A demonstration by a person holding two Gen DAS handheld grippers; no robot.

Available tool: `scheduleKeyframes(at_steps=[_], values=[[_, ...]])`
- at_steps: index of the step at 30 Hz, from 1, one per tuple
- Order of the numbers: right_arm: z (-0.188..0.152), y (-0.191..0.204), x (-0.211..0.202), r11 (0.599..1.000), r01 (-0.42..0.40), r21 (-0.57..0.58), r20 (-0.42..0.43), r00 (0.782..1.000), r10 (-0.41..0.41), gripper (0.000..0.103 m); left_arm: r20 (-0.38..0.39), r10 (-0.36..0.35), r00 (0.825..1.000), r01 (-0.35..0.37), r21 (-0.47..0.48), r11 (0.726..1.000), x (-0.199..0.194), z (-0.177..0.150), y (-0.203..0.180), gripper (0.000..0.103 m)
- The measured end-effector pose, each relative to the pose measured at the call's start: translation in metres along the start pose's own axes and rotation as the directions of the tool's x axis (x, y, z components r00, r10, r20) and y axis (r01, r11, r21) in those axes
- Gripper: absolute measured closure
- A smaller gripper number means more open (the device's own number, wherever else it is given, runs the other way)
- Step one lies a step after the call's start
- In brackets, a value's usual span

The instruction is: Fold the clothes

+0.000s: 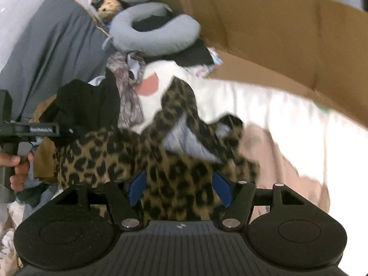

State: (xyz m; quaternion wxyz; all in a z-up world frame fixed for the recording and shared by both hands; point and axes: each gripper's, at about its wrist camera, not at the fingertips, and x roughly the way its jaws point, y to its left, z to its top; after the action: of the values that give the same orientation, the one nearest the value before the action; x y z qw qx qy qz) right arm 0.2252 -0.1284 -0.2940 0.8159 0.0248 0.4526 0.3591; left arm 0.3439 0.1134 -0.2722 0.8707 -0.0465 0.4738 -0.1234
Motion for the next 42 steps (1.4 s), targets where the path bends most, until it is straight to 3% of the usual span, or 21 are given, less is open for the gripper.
scheduleKeyframes(at_steps=[15, 19, 20, 21, 22, 23, 33, 42], values=[[0.053, 0.012, 0.063, 0.998, 0.061, -0.001, -0.010, 0.998, -0.061, 0.032, -0.161, -0.032, 0.986, 0.037, 0.025, 0.999, 0.049, 0.023, -0.006, 0.048], [0.057, 0.004, 0.087, 0.999, 0.050, 0.018, -0.052, 0.997, -0.049, 0.034, -0.197, -0.005, 0.980, 0.013, 0.037, 0.999, 0.058, 0.016, -0.008, 0.075], [0.057, 0.002, 0.092, 0.999, 0.047, 0.013, -0.063, 0.997, -0.046, 0.038, -0.192, -0.007, 0.981, 0.013, 0.034, 0.999, 0.056, 0.016, -0.006, 0.083], [0.056, 0.000, 0.096, 0.999, 0.041, 0.007, -0.076, 0.996, -0.040, 0.061, -0.186, -0.008, 0.983, 0.014, 0.031, 0.999, 0.054, 0.015, -0.005, 0.084], [0.055, -0.002, 0.098, 0.999, 0.036, 0.006, -0.086, 0.996, -0.035, 0.095, -0.180, -0.009, 0.984, 0.015, 0.029, 0.999, 0.052, 0.014, -0.004, 0.087], [0.055, -0.005, 0.097, 0.999, 0.033, 0.013, -0.092, 0.995, -0.031, 0.102, -0.173, -0.011, 0.985, 0.016, 0.026, 1.000, 0.049, 0.014, -0.003, 0.088], [0.047, -0.032, 0.031, 0.998, 0.058, 0.016, -0.001, 0.998, -0.058, 0.103, 0.007, -0.055, 0.998, 0.055, 0.022, 0.998, -0.006, 0.027, -0.005, 0.093], [0.029, -0.060, -0.052, 0.989, 0.088, 0.118, 0.075, 0.992, -0.097, 0.103, 0.174, -0.091, 0.981, 0.099, -0.037, 0.994, -0.067, 0.025, 0.006, 0.094]])
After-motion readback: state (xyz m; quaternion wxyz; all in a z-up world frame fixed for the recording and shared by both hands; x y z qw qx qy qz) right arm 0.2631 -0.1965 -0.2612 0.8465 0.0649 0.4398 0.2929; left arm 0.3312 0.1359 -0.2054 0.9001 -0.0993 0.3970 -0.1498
